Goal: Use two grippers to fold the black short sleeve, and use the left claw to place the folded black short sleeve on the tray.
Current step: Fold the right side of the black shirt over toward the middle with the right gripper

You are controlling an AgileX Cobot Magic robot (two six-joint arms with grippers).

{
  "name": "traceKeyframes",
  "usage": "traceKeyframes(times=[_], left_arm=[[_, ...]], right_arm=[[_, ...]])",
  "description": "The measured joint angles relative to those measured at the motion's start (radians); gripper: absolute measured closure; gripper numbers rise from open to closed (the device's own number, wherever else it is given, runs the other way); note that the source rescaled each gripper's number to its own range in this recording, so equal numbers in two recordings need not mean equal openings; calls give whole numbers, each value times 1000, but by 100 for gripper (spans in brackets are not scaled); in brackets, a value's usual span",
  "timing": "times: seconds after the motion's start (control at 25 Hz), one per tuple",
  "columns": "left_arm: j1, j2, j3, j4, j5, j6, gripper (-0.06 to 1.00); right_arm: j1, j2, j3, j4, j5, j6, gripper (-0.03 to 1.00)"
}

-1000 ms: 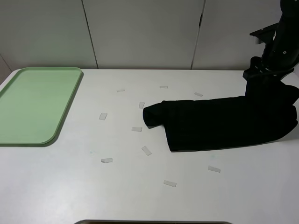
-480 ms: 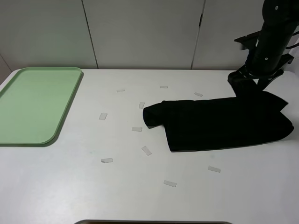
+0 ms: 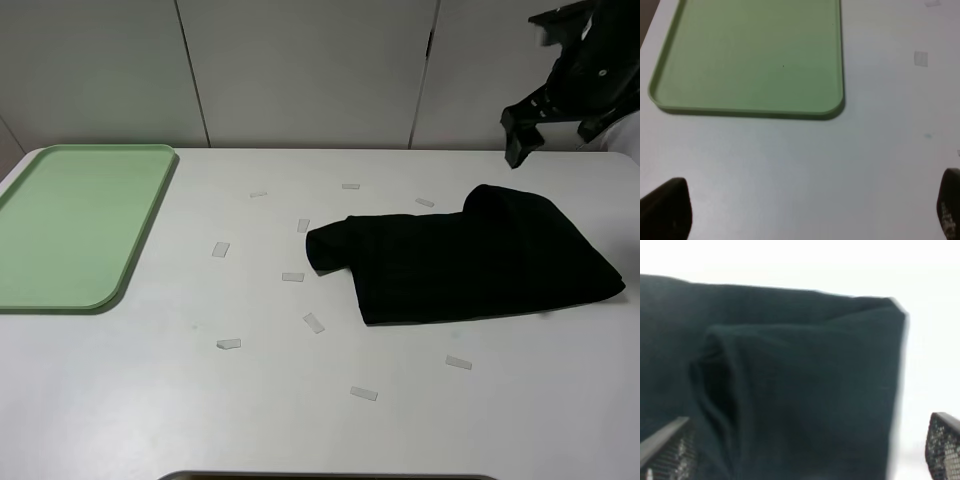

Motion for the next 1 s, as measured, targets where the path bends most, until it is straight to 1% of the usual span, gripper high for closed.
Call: traceKeyframes(times=[0.04,0.08,0.16,0.24,0.28,0.32,0.44,0.52,0.64,0.8,1.0], left_arm=[[0,0,0,0,0,0,-4],[0,0,0,0,0,0,-4],[0,0,0,0,0,0,-4],[0,0,0,0,0,0,-4],[0,0,0,0,0,0,-4],[0,0,0,0,0,0,-4],[0,0,0,0,0,0,-4],[0,0,0,0,0,0,-4],[0,0,0,0,0,0,-4],[0,0,0,0,0,0,-4],[0,0,0,0,0,0,-4]], right_arm=[[-3,-7,0,-38,14,19,-3],[-3,-7,0,-38,14,19,-3],[-23,-8,3,-82,27,45,-3],[-60,1,19,-98,19,53,-3],[-95,16,40,-98,-3,57,-3],[-109,26,53,-98,-22,59,-3],[-127,68,91,-97,-70,61,-3],[-127,98,105,-85,-85,58,-3],[-116,140,106,-40,-99,29,-3],[-80,188,106,13,-124,11,-3],[-22,240,106,42,-158,-3,-3]])
